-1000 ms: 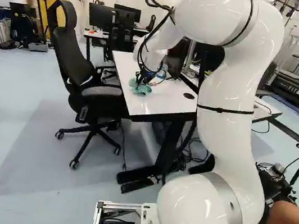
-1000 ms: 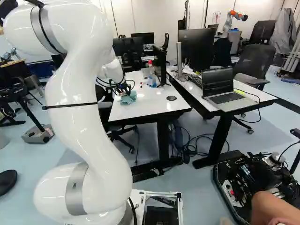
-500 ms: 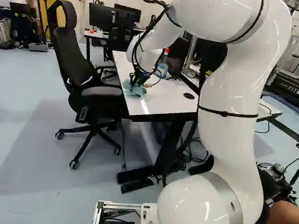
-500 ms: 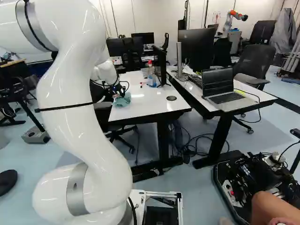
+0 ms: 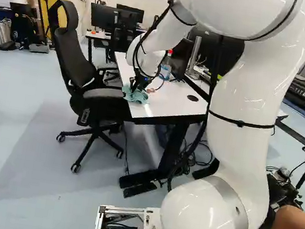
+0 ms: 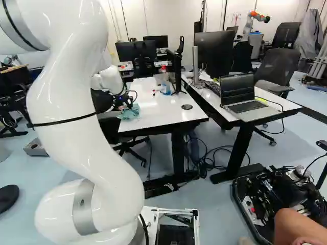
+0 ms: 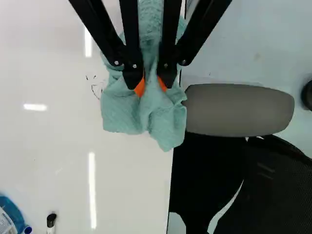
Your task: Clean the table with the green towel
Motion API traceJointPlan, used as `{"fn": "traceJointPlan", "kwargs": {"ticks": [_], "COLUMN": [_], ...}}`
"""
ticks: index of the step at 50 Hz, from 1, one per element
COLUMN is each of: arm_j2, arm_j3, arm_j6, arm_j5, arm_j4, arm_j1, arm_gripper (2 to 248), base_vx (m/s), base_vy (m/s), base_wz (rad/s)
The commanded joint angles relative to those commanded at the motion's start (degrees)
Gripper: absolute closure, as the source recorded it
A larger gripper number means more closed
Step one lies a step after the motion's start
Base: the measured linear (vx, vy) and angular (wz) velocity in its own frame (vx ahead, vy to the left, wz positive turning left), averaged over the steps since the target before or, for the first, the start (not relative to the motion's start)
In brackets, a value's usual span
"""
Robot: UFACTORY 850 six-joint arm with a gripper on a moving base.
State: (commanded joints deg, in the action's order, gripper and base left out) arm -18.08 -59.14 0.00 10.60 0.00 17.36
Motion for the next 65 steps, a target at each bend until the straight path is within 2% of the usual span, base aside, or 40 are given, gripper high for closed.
{"fn": "traceJointPlan", "kwargs": {"ticks": [15, 38, 53, 65], "arm_j2": [3.53, 6.93, 7.69, 6.70], "arm_j3": [4.30, 8.33, 9.22, 8.08], "arm_j6": [0.00, 0.00, 0.00, 0.00], "arm_j5": [0.00, 0.00, 0.00, 0.00], "arm_j4": [0.00, 0.00, 0.00, 0.00], "arm_j1": [-0.83, -4.66, -7.62, -9.96], "arm_gripper": [204, 204, 204, 204], "base_vx": [0.000, 0.000, 0.000, 0.000], "base_vy": [0.000, 0.000, 0.000, 0.000], "base_wz": [0.000, 0.000, 0.000, 0.000]}}
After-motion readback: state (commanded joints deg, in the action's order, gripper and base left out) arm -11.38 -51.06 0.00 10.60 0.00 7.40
